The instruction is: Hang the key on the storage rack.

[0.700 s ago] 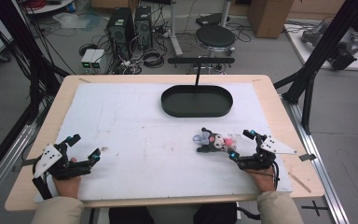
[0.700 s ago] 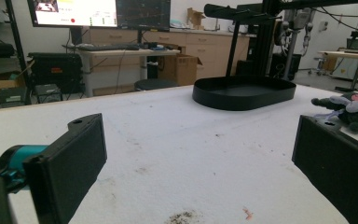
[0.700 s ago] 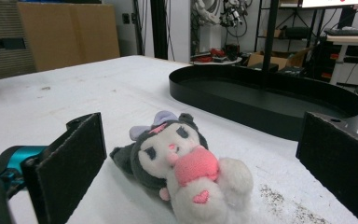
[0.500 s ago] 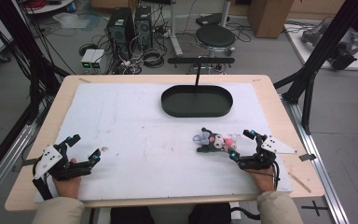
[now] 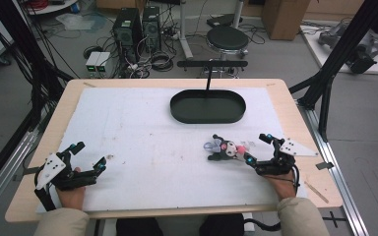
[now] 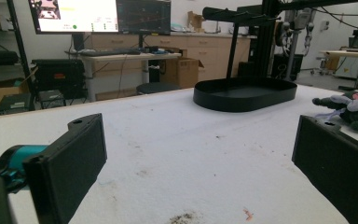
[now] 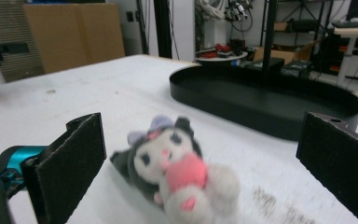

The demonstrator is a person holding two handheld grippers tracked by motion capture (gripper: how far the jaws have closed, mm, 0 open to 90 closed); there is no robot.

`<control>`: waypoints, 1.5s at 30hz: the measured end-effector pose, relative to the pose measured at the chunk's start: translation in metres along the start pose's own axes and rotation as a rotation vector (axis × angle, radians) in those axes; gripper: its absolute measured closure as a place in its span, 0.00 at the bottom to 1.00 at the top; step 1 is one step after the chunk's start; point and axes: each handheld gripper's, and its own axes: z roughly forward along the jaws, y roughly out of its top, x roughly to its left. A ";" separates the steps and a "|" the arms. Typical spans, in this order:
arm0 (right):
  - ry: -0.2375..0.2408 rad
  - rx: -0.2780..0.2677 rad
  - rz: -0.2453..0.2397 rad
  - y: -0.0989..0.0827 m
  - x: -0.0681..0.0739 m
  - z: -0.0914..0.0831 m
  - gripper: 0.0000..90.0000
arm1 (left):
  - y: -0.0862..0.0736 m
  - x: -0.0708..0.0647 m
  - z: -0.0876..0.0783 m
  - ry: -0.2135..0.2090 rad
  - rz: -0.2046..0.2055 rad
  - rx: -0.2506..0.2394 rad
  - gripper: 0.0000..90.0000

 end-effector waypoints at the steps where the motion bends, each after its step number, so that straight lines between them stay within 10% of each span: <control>1: 0.010 0.006 -0.012 0.008 -0.002 -0.002 0.01 | 0.000 0.000 0.000 0.000 0.000 0.000 0.04; 15: 0.133 0.229 -0.212 0.103 -0.020 0.006 0.01 | 0.000 0.000 0.000 -0.002 -0.003 0.000 0.04; 22: 0.213 0.424 -0.301 0.112 -0.021 0.031 0.01 | 0.000 0.000 0.000 -0.001 -0.002 0.000 0.04; 45: 0.327 0.767 -0.464 0.095 -0.019 0.072 0.01 | 0.000 0.000 0.000 0.000 0.000 0.003 0.04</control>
